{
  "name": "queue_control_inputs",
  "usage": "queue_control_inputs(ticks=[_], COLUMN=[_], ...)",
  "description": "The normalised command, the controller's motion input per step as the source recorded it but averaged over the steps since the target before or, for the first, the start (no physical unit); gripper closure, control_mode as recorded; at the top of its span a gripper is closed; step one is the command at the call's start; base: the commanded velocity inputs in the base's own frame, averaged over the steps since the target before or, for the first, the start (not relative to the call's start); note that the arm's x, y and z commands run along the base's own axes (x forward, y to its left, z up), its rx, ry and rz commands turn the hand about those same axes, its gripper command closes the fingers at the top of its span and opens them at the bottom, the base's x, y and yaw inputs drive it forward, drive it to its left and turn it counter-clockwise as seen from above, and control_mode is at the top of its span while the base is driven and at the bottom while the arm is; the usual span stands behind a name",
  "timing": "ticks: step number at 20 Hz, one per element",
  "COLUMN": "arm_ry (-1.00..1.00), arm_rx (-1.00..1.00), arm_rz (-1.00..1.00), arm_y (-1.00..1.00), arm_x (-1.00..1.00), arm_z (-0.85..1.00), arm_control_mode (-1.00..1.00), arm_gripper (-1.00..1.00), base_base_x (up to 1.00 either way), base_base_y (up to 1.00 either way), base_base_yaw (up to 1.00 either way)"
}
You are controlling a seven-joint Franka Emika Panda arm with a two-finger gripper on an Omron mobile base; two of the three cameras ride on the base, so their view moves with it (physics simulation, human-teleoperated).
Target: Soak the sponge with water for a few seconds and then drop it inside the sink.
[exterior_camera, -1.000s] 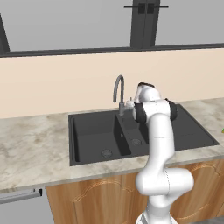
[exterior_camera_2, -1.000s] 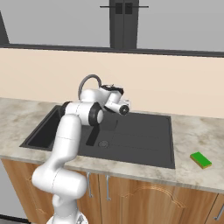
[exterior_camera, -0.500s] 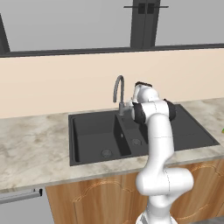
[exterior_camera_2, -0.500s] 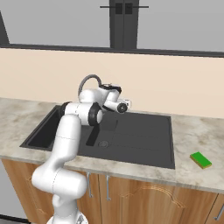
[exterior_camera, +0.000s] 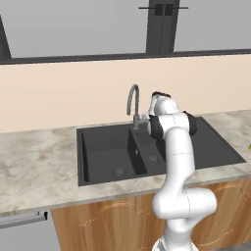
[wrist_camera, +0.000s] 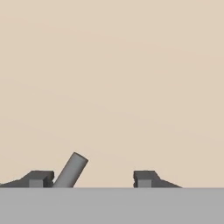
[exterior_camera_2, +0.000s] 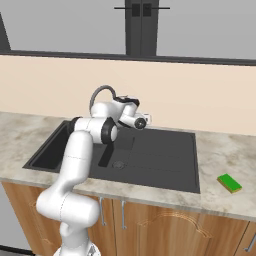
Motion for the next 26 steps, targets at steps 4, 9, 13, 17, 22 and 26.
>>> queue_control_inputs(ticks=[4, 9, 13, 17, 22, 26], arm_ry=[0.00, 0.00, 0.00, 0.01, 0.04, 0.07], arm_rx=[0.00, 0.00, 0.00, 0.00, 0.00, 0.00], arm_rz=[0.00, 0.00, 0.00, 0.00, 0.00, 0.00], arm_y=[-0.38, -0.36, -0.35, -0.30, -0.29, -0.20], arm_x=[0.14, 0.14, 0.09, 0.10, 0.03, 0.00], arm_z=[-0.52, -0.60, -0.58, -0.51, -0.18, 0.00], arm_control_mode=[-1.00, -1.00, -1.00, -1.00, -1.00, -1.00], arm_gripper=[-1.00, -1.00, -1.00, -1.00, -1.00, -1.00], base_base_x=[0.00, 0.00, 0.00, 0.00, 0.00, 0.00], base_base_y=[0.00, 0.00, 0.00, 0.00, 0.00, 0.00], base_base_yaw=[0.00, 0.00, 0.00, 0.00, 0.00, 0.00])
